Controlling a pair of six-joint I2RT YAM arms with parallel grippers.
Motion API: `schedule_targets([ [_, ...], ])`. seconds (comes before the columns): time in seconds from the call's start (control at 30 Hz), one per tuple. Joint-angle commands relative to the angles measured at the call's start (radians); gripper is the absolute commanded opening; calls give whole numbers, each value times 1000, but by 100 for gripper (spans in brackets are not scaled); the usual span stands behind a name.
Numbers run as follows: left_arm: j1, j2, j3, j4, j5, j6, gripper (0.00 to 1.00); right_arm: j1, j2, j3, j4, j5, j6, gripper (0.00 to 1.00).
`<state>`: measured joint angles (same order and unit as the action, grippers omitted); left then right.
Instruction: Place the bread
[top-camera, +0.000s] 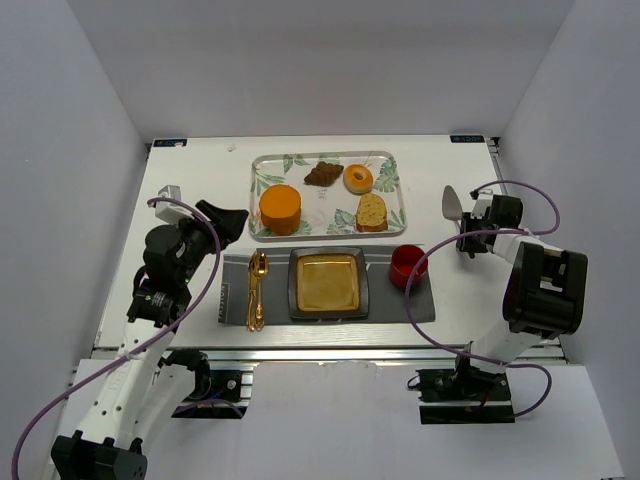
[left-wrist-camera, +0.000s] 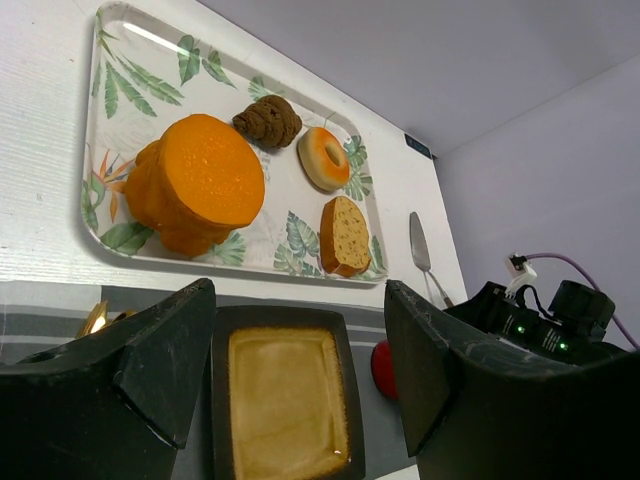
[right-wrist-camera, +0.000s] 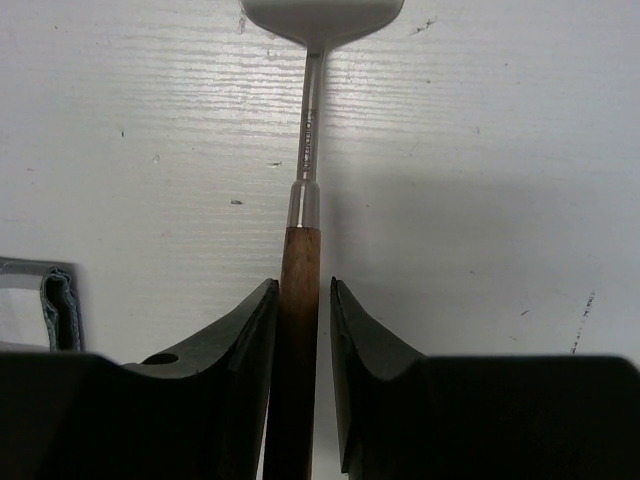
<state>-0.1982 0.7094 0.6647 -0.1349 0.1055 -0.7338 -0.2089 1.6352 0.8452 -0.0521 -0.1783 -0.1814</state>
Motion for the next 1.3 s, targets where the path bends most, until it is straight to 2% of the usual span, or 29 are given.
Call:
schedule_targets([
  [0.0,3,-18,7,-3,3,-4,78,3,-29,-12,32,-1,11,33],
  [1.27,3,2,-13,43,23,-18,78,6,-40,45,32,20,11,30],
])
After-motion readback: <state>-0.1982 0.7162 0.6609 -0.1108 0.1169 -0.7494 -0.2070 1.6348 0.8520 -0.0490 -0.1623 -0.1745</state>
